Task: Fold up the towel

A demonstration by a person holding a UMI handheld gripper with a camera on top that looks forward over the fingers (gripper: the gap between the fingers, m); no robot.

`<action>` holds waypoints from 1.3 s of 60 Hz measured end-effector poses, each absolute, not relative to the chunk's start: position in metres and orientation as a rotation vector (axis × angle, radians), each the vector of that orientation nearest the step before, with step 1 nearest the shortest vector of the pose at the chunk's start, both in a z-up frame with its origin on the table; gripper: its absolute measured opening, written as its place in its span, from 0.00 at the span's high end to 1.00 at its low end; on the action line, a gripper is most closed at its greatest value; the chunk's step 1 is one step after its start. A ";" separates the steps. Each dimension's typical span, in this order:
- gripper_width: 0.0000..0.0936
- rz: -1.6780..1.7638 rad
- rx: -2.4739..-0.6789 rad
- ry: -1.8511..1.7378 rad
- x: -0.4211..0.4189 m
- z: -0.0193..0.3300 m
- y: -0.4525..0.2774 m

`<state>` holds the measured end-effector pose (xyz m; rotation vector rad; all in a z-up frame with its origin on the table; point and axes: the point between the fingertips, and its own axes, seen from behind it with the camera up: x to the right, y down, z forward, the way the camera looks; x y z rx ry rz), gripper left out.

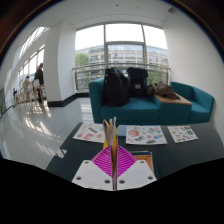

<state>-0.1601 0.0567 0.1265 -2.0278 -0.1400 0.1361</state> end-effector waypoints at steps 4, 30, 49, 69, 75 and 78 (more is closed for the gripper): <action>0.97 0.066 -2.056 -0.110 -0.114 0.108 0.062; 0.19 0.004 -2.107 -0.014 0.009 0.074 0.051; 0.17 0.040 -2.050 -0.012 0.017 0.138 -0.061; 0.17 0.062 -2.009 -0.038 0.020 0.163 -0.153; 0.17 0.080 -2.004 -0.043 0.015 0.166 -0.170; 0.17 0.086 -1.998 -0.038 0.016 0.169 -0.177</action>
